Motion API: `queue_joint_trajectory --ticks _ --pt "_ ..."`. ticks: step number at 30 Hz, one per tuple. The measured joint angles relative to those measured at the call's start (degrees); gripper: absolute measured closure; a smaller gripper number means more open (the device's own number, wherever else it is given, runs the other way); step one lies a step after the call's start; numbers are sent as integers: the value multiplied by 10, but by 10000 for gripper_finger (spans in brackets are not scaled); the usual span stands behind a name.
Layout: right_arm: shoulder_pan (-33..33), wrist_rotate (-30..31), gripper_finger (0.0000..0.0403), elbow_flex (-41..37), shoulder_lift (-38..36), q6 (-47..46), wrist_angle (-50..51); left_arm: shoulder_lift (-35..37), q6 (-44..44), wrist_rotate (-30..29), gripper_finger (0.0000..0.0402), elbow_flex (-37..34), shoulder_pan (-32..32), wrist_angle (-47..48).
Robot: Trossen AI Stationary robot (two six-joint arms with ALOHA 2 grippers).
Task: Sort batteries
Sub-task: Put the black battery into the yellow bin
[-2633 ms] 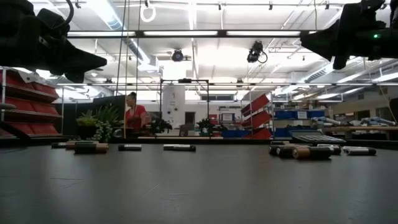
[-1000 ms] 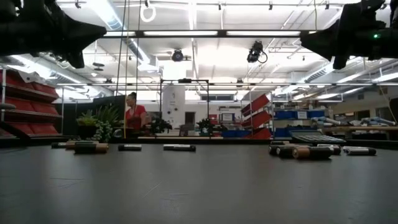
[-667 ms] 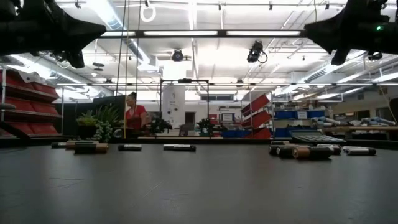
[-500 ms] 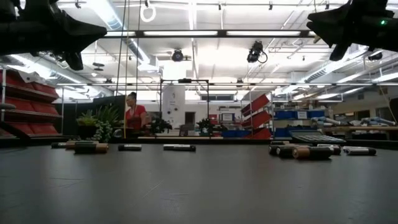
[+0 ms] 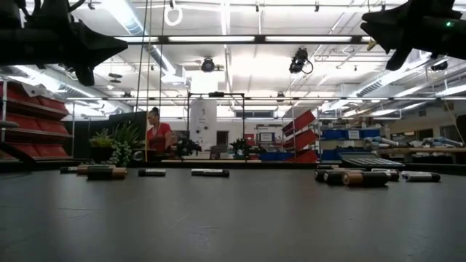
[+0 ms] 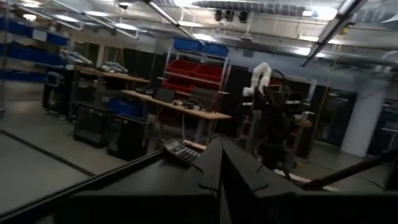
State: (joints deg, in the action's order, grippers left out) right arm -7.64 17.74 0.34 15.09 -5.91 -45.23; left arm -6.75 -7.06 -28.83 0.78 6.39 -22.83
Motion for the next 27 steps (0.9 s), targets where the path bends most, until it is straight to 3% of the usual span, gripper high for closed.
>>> queue_joint_trajectory --ticks 6,12,16,19,23,27 --pt "-1 -26 291 1 6 15 16 0 -5 -14 385 0 0 0" --pt "-8 -52 280 78 50 29 237 0 48 -5 384 0 0 -5" --pt "-8 -40 272 124 115 110 247 0 89 -32 372 0 0 -37" --pt "-8 -28 275 172 181 112 283 0 115 -45 350 0 0 -58" --pt "-16 17 275 255 291 109 414 0 114 -69 314 0 0 -53" --pt "-71 -15 273 335 402 110 529 -5 95 -70 297 0 0 -34"
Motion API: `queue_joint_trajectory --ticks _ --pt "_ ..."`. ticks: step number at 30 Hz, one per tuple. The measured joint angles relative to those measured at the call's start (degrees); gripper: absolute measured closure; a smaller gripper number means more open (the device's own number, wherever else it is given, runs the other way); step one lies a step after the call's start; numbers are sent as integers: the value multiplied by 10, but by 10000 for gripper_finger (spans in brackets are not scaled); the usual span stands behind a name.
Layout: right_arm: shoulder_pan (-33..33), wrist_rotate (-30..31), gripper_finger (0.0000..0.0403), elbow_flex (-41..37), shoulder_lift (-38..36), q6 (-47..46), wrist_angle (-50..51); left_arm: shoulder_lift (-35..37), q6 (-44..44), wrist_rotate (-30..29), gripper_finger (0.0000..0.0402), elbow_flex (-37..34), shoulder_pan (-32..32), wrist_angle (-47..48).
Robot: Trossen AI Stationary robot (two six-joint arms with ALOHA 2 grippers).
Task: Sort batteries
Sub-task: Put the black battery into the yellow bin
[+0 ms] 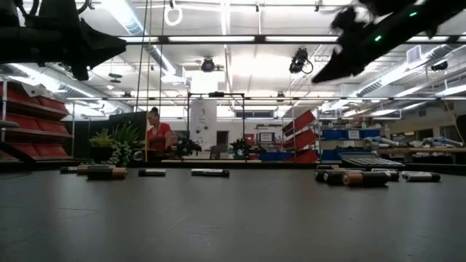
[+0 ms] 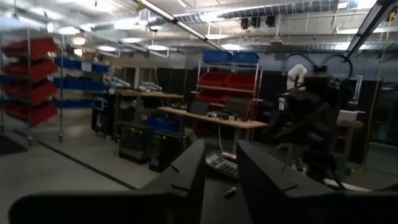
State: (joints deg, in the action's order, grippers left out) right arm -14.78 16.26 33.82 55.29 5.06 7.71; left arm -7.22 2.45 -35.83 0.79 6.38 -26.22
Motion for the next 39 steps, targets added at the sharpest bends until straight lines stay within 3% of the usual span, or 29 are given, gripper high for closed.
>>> queue_joint_trajectory --ticks 6,11,18,36,39 --pt "-97 -47 273 21 112 45 45 -14 -38 0 296 20 0 63" --pt "-156 -75 273 21 153 79 51 -36 -61 0 304 69 0 160" --pt "-222 -116 273 21 215 110 52 -82 -52 -23 307 117 0 222" --pt "-244 -133 273 50 340 131 68 -116 -44 -28 307 119 0 219" --pt "-240 -123 289 50 348 131 71 -116 -41 -27 307 119 0 219"
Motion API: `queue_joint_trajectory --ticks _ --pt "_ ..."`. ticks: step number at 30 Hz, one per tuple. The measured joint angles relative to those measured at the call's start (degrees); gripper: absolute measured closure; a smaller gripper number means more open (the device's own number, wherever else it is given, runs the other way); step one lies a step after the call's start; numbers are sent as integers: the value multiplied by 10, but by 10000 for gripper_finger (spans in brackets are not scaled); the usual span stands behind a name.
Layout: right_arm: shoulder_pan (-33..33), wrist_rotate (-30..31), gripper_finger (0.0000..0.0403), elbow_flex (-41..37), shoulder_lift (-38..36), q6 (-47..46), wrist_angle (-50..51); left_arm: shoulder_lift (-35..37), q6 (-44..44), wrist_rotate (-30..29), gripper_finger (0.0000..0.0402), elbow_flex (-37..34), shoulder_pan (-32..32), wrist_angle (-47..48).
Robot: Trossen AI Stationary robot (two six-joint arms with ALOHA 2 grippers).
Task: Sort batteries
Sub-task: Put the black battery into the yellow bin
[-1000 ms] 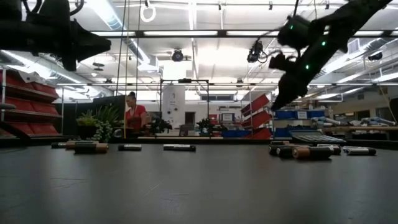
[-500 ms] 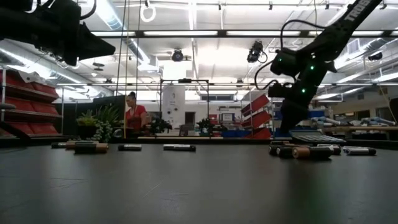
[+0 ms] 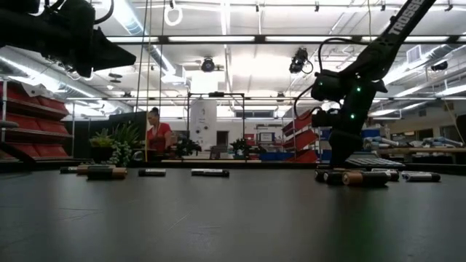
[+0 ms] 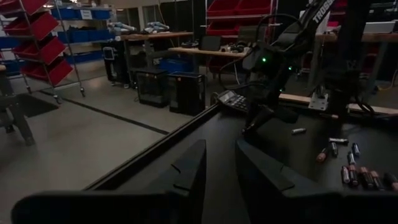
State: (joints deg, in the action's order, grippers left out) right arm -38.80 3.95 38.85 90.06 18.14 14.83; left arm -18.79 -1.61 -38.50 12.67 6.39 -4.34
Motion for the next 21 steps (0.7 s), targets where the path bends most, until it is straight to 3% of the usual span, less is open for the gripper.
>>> queue_joint_trajectory --ticks 5,11,21 --pt "13 13 356 2 11 -4 14 0 15 0 308 0 0 0" --pt "35 25 356 -2 -1 -16 13 -13 57 0 317 0 0 -22" --pt "66 -11 356 -6 -38 -19 13 -80 8 58 335 29 0 -66"
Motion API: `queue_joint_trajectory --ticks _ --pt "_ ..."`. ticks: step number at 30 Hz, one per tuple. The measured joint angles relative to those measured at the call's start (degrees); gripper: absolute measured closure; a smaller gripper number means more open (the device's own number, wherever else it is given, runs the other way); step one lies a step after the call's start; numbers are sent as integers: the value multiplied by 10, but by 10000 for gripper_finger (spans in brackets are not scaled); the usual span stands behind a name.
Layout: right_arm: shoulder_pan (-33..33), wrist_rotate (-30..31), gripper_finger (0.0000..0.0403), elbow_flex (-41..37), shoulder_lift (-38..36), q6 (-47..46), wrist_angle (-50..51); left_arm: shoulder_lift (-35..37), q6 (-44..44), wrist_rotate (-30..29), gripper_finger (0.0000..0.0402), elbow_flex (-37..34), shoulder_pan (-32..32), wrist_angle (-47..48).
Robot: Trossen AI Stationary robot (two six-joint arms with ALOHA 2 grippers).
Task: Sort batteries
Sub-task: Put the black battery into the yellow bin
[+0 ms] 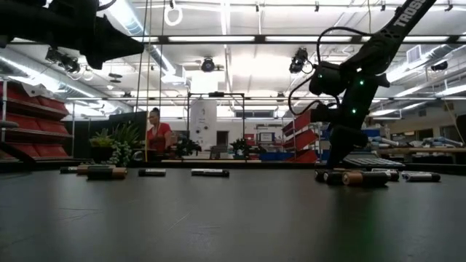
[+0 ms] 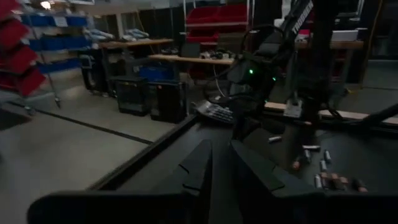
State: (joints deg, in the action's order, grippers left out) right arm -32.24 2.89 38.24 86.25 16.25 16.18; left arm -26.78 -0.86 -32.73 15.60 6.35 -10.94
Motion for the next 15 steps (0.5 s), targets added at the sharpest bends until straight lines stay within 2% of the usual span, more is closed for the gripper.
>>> queue_joint_trajectory --ticks 5,9,15 --pt "20 -3 356 0 -6 0 -7 -50 -27 20 326 21 0 0" --pt "44 -23 356 0 -14 -12 -27 -110 -57 25 294 29 -6 -9" --pt "123 -46 356 1 -31 -43 -163 -232 -121 69 230 29 -42 -91"
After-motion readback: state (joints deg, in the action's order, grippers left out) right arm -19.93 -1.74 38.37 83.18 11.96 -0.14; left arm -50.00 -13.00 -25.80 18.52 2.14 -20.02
